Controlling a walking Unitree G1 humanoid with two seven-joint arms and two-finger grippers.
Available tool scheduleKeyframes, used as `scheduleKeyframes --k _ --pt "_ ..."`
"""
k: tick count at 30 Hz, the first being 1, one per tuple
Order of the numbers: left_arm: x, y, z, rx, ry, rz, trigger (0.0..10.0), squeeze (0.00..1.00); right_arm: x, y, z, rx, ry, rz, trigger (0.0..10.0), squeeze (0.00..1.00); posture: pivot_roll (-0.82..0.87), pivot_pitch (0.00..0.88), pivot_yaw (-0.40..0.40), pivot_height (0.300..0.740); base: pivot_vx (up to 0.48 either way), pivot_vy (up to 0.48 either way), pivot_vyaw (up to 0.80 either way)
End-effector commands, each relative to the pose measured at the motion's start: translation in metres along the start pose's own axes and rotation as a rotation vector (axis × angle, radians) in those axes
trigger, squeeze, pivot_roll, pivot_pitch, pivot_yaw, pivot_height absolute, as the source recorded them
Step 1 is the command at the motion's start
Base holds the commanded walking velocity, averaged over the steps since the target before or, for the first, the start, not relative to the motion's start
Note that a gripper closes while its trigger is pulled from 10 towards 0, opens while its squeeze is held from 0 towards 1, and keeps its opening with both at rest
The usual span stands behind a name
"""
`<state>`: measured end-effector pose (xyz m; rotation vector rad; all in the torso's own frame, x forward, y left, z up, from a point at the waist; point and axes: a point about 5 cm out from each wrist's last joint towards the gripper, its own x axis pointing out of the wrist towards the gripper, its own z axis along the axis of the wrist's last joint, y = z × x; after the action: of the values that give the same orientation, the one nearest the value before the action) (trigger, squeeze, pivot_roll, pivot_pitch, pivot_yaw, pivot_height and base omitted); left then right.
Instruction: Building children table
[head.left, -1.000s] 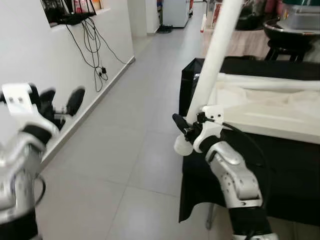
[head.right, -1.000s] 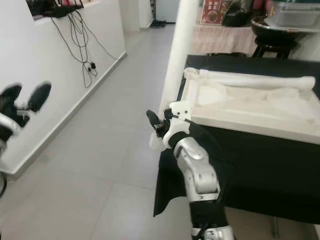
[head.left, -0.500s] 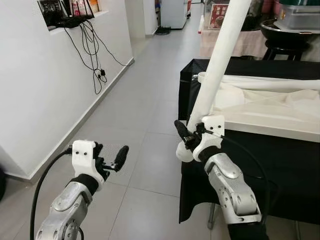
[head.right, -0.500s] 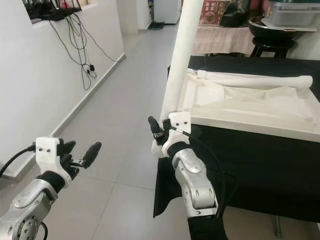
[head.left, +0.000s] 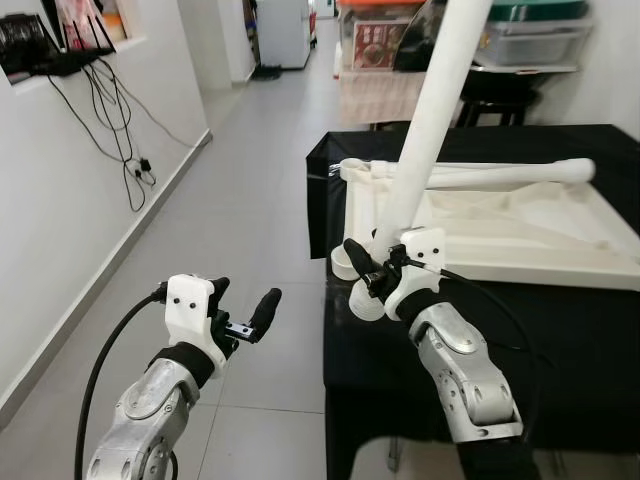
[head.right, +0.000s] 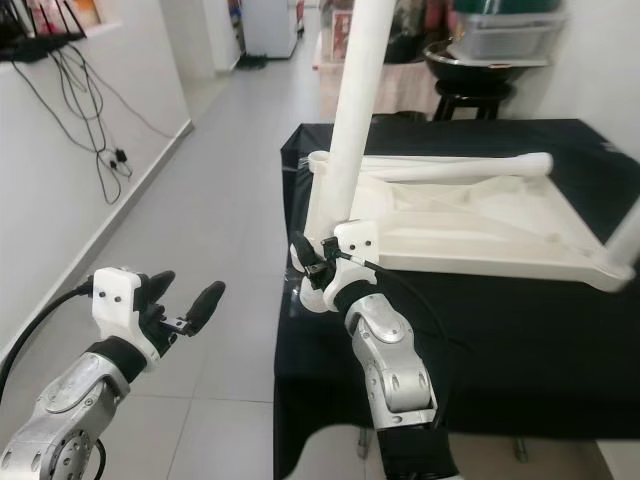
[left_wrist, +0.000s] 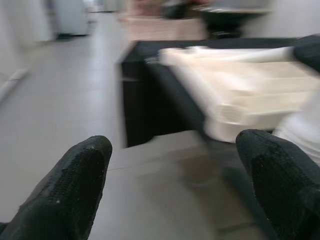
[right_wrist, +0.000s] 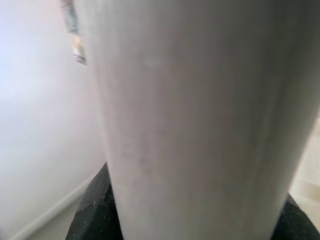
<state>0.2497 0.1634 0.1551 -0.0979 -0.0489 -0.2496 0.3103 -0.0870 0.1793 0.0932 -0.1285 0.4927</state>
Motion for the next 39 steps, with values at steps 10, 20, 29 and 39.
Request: scheduleKeyframes --k 10,20,29,39 --pt "0.002 -0.003 0.0 0.022 -0.003 -0.022 10.0 0.0 0.0 -0.008 0.015 -0.018 -0.074 0.071 10.0 0.0 0.01 0.0 0.046 0.74 0.362 0.0 0.0" --pt "-0.002 -0.009 -0.006 0.045 0.077 -0.071 10.0 0.0 0.002 -0.022 0.026 -0.055 -0.077 0.133 10.0 0.0 0.01 0.0 0.042 0.74 0.092 0.144 0.0" --pt "-0.012 -0.028 -0.003 0.067 0.082 -0.252 10.0 0.0 -0.001 -0.029 0.032 -0.073 -0.05 0.28 10.0 0.0 0.02 0.007 0.038 0.74 0.0 0.32 -0.18" --pt "-0.021 -0.035 -0.001 0.088 0.112 -0.33 10.0 0.0 -0.004 -0.041 0.041 -0.11 -0.004 0.367 10.0 0.0 0.02 0.053 0.039 0.74 0.0 0.0 -0.8"
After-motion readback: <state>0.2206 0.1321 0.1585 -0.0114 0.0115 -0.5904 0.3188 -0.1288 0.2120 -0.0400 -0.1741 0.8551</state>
